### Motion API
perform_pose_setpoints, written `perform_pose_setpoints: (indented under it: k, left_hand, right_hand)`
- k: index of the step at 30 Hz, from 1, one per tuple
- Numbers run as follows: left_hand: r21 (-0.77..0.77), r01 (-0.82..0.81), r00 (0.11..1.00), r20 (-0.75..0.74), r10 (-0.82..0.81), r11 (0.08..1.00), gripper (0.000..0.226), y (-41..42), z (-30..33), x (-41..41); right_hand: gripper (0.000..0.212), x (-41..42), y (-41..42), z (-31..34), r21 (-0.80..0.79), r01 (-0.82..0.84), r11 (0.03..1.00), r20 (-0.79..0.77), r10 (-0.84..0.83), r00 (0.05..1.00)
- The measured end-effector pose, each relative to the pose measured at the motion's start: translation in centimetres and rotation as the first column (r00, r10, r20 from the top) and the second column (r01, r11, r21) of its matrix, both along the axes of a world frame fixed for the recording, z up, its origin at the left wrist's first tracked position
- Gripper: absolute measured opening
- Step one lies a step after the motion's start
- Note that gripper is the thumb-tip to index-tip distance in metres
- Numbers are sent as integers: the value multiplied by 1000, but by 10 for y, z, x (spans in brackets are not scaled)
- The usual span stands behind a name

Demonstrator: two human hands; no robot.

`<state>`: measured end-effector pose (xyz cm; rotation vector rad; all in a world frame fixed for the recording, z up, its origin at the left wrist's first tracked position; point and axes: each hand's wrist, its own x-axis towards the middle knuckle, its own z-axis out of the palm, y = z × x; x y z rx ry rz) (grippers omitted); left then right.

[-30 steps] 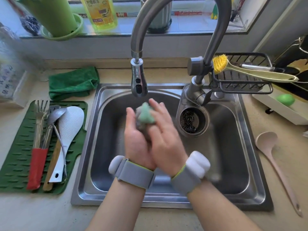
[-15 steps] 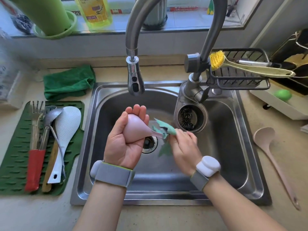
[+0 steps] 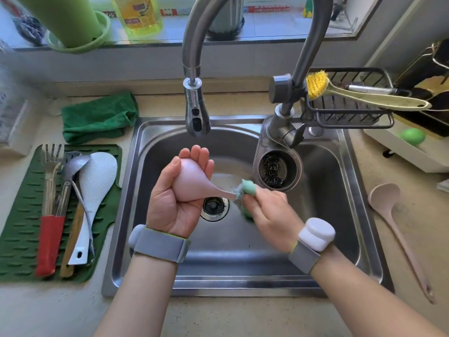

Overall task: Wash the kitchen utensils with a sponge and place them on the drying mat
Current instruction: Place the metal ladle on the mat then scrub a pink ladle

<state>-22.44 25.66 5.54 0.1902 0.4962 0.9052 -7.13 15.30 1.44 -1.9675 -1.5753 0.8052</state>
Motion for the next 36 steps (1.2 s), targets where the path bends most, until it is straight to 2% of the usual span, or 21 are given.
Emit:
perform_pose_setpoints:
  k: [2,5,6,8,9,10,13,15,17,18,21,25,26,27,29,30,31,32,34,35,36]
  left_hand:
    - [-9,12,1000,-24,-12,1000,19,0,-1,4]
    - [-53,31,986,-164,-39,998,24,3,-1,9]
    - [-48,42,952,-300,-55,998,33,4,-3,10]
    - [-26,123,773,-624,-112,992,55,1,-5,10]
    - [-39,163,692,-707,-142,986,60,-3,-3,11]
    - [-67,180,663,-729,-171,981,59,-6,-3,11]
    - [-143,142,764,-613,-200,980,32,-11,2,11]
    - [-150,133,829,-525,-193,980,12,-9,6,9]
    - [-117,156,872,-449,-192,981,32,-12,6,8]
    - [-92,173,888,-416,-196,981,39,-17,6,10]
    - [1,164,901,-407,-149,986,38,-34,7,23]
    - [100,95,860,-509,-31,990,33,-32,8,25]
    - [114,100,854,-520,-26,988,35,-29,8,23]
    - [125,105,844,-535,-22,987,39,-26,7,22]
    - [137,140,811,-584,-34,981,47,-24,6,19]
    - [139,168,794,-606,-50,976,49,-24,5,20]
    - [143,185,776,-628,-56,972,49,-25,3,18]
    - [148,189,769,-637,-53,971,47,-24,0,16]
    - [144,163,802,-595,-46,976,41,-23,-5,10]
    - [128,131,832,-554,-39,983,37,-22,-6,7]
    - [111,91,857,-515,-21,990,34,-19,-7,6]
  right_hand:
    - [14,-12,10,11,70,-14,997,-78,20,997]
    - [25,-17,15,18,101,-28,994,-163,44,986]
    - [24,-16,13,16,119,-16,993,-105,28,994]
    - [18,-12,6,9,245,5,970,183,-51,982]
    - [17,-12,3,7,312,-7,950,319,-97,943]
    - [18,-14,2,6,352,-40,935,411,-116,904]
    - [14,-24,-2,4,352,-105,930,498,-91,862]
    - [14,-27,-1,6,277,-37,960,413,-84,907]
    - [20,-26,8,18,168,37,985,96,-54,994]
    - [17,-27,14,24,135,70,988,-90,-58,994]
    - [19,-37,34,38,132,207,969,-346,-151,926]
    - [16,-48,47,46,50,311,949,-704,-187,685]
    - [17,-50,46,48,65,295,953,-692,-170,702]
    - [17,-52,45,50,108,257,960,-599,-143,788]
    - [13,-59,43,49,174,164,971,-263,-114,958]
    - [11,-58,43,49,133,149,980,-139,-130,982]
    - [12,-57,44,48,56,142,988,-130,-134,982]
    - [15,-55,47,48,-11,133,991,-223,-133,966]
    - [19,-58,48,47,-57,147,987,-502,-156,851]
    - [19,-63,46,45,-14,160,987,-527,-143,838]
    - [19,-68,44,41,60,152,987,-449,-109,887]
